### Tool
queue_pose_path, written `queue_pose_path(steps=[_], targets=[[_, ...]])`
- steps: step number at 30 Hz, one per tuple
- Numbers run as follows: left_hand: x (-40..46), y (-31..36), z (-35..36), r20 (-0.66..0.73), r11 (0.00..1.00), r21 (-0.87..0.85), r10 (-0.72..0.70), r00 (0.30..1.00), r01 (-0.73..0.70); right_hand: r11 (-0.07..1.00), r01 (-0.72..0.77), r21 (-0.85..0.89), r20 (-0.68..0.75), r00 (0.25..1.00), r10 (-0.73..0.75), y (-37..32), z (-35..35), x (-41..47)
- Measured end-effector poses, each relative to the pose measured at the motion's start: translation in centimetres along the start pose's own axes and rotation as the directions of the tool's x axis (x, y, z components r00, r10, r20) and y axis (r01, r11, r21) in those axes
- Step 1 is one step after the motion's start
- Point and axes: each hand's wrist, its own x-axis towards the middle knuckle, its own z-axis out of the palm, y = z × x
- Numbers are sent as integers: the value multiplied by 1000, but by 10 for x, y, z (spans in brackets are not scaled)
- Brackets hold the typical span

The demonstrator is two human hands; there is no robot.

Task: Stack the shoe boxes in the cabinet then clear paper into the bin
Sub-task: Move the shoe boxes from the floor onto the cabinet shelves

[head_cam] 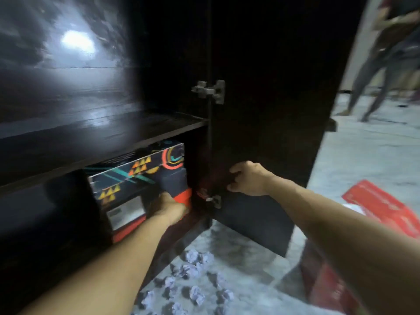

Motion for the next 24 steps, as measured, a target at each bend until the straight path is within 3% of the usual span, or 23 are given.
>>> queue_pose_path(steps=[4, 9, 13, 17, 24], targets=[[-59, 68, 49, 353, 976, 18, 198, 915, -218, 992, -122, -33, -30, 992, 121, 65, -43, -80], [-139, 137, 111, 664, 888, 64, 303, 683, -456, 934, -351, -62, -111, 933, 343, 145, -82, -202], [-207, 175, 159, 760, 793, -6, 400, 512, -610, 851, -525, -19, -145, 843, 518, 197, -109, -306], [-273, 189, 196, 838, 738, -79, 413, 356, -671, 746, -662, 69, -183, 727, 662, 235, -127, -401], [-331, 184, 255, 892, 679, -85, 378, 249, -730, 559, -791, 248, -104, 552, 828, 289, -108, -512]])
